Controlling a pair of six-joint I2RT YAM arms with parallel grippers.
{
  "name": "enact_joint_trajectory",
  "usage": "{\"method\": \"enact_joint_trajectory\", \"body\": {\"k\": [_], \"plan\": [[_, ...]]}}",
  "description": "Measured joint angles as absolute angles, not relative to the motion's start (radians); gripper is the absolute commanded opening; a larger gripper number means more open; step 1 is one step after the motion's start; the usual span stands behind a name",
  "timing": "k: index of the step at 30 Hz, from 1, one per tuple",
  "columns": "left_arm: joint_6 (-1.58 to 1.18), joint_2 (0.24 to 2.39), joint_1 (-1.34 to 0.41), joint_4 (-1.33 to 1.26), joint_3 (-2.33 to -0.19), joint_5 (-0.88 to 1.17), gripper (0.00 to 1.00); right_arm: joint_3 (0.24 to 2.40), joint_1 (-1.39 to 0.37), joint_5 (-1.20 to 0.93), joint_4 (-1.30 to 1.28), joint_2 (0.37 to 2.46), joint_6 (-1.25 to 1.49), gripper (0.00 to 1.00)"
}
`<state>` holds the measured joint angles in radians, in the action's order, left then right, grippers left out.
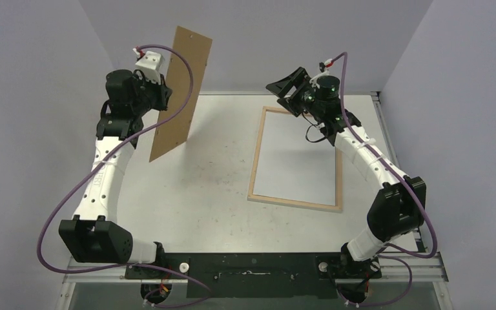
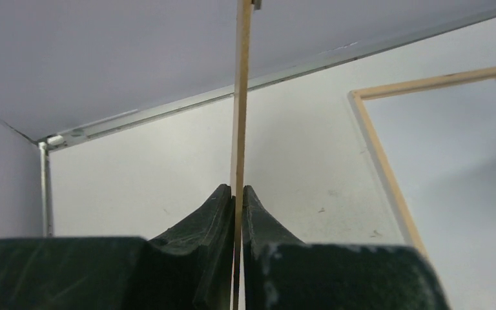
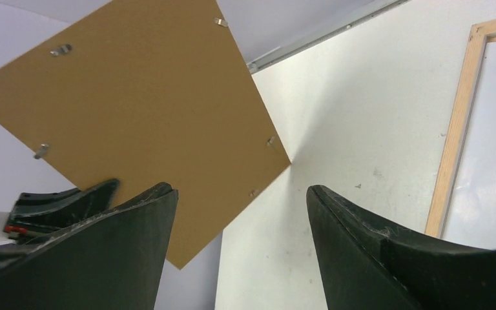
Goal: Put the photo into the frame
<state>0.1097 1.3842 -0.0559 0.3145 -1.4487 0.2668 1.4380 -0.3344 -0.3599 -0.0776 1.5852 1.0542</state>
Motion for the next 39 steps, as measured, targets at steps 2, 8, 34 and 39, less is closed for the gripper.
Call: {"method": "enact_joint_trajectory", "body": {"k": [2,8,34,39], "plan": [[0.056,1.385,-0.048,0.348,-1.483,0.286,0.00,1.404,-0.334,-0.371,-0.039,1.585,1.057,0.75],[-0.065,1.387,-0.039,0.427,-1.561,0.381,0.00,1.373,-0.334,-0.410,0.058,1.586,1.055,0.78],[-0.682,1.401,0.026,0.109,-1.649,0.659,0.00,1.193,-0.335,-0.522,0.536,1.637,1.173,0.93],[-0.815,1.404,0.025,0.005,-1.662,0.675,0.00,1.192,-0.333,-0.532,0.698,1.668,1.258,0.93]]}}
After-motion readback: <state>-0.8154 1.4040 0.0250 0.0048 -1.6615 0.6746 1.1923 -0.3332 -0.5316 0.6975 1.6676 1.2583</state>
